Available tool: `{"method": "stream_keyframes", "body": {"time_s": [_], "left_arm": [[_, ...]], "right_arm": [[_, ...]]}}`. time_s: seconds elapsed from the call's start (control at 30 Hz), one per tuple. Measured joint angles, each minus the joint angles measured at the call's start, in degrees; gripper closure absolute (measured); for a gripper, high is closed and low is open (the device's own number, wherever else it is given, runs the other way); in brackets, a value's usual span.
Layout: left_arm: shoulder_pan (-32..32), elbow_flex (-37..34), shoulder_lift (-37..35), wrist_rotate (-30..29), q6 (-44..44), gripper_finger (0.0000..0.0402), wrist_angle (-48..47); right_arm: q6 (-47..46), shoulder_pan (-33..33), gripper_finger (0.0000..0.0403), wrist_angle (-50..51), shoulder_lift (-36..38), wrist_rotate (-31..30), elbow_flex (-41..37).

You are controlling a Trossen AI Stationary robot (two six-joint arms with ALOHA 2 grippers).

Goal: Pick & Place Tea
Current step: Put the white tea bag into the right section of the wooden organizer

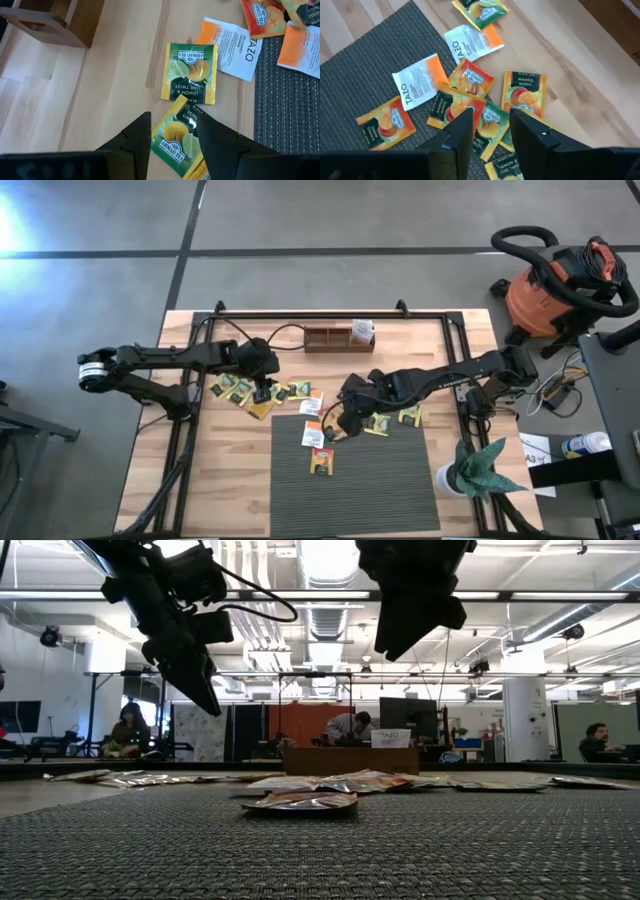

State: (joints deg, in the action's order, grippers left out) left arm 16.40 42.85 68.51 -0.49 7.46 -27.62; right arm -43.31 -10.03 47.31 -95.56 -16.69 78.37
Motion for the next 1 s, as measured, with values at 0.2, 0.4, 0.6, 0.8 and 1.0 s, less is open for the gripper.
{"method": "stream_keyframes", "body": {"time_s": [0.2, 0.4, 0.6, 0.8, 1.0], "left_arm": [[0.00, 0.00, 0.00, 0.00, 0.00, 0.0250, 0.01], [0.00, 0.00, 0.00, 0.00, 0.00, 0.0250, 0.04], [0.00, 0.00, 0.00, 0.00, 0.00, 0.0250, 0.09], [0.00, 0.00, 0.00, 0.00, 0.00, 0.0250, 0.15], [0.00, 0.00, 0.00, 0.00, 0.00, 0.0250, 0.15]], "right_arm": [[1.29, -2.55, 0.0278, -0.11, 0.83, -1.23, 0.00], [2.58, -3.97, 0.0282, -0.09, 1.79, -3.19, 0.00], [3.49, -3.99, 0.0276, -0.07, 2.56, -4.37, 0.00], [3.91, -3.99, 0.0277, 0.09, 3.34, -4.55, -0.02], [3.91, -3.97, 0.0284, 0.48, 4.13, -4.55, -0.02]]}}
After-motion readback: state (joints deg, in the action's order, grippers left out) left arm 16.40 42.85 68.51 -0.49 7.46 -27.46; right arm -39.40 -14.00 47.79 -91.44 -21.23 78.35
